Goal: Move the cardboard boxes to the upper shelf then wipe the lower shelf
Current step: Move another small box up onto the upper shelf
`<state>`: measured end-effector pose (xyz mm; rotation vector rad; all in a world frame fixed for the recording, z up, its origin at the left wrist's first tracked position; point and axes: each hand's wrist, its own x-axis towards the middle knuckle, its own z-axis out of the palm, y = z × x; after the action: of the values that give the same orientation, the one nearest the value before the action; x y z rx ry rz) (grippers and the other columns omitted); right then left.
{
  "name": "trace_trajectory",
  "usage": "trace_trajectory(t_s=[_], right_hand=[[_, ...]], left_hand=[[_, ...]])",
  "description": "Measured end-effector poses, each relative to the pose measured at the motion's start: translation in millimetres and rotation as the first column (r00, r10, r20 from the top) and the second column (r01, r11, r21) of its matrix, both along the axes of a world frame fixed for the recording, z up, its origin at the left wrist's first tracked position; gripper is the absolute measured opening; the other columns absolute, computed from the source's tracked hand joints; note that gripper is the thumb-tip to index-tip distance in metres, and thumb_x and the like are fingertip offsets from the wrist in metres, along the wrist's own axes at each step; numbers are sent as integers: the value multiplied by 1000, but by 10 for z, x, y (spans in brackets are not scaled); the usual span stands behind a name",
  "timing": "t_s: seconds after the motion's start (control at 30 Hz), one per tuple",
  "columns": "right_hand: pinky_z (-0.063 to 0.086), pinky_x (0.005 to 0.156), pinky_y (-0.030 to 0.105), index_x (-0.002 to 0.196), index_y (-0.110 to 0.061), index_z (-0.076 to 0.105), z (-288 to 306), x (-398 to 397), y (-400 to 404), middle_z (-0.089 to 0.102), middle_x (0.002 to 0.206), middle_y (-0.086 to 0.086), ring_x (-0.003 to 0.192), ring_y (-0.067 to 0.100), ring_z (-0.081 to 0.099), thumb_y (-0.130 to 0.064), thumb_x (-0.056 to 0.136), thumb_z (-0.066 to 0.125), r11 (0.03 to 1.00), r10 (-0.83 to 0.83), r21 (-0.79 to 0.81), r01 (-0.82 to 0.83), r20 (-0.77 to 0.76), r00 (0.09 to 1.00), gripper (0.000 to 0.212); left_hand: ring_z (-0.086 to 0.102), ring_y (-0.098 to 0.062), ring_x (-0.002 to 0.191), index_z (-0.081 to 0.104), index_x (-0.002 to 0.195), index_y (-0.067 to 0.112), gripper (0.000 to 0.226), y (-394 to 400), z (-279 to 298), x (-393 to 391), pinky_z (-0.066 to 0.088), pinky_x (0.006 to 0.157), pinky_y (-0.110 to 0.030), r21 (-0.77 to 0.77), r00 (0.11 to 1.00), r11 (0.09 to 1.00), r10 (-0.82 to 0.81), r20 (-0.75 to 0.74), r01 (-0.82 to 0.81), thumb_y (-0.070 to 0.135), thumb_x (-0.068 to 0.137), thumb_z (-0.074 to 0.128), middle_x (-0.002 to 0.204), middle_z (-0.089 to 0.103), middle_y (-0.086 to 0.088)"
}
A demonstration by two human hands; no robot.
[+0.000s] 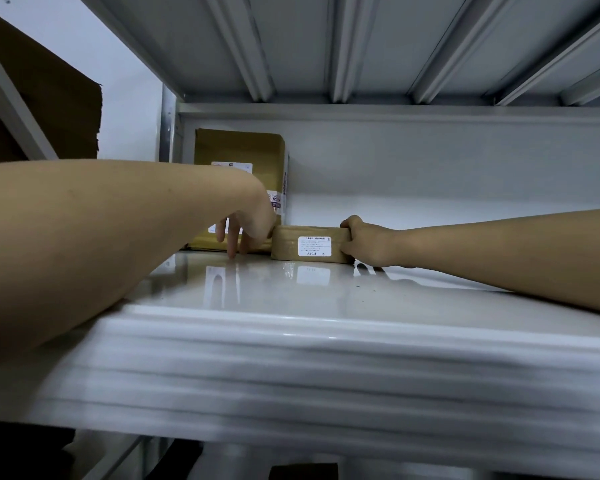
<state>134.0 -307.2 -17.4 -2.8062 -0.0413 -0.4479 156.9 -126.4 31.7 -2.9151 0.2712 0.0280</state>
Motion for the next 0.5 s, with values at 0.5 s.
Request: trace_trajectory(t_s=[0.5], right_hand=[[52,72,34,145,-15,20,378,-428,-204,49,115,7,83,27,63,-36,90,59,997,-66,-43,68,40,997,70]], left_hand=[[56,-24,68,56,84,0,17,-166,95,-456,45,65,-31,-15,912,999,-33,409,42,8,93,44,75,54,-10]])
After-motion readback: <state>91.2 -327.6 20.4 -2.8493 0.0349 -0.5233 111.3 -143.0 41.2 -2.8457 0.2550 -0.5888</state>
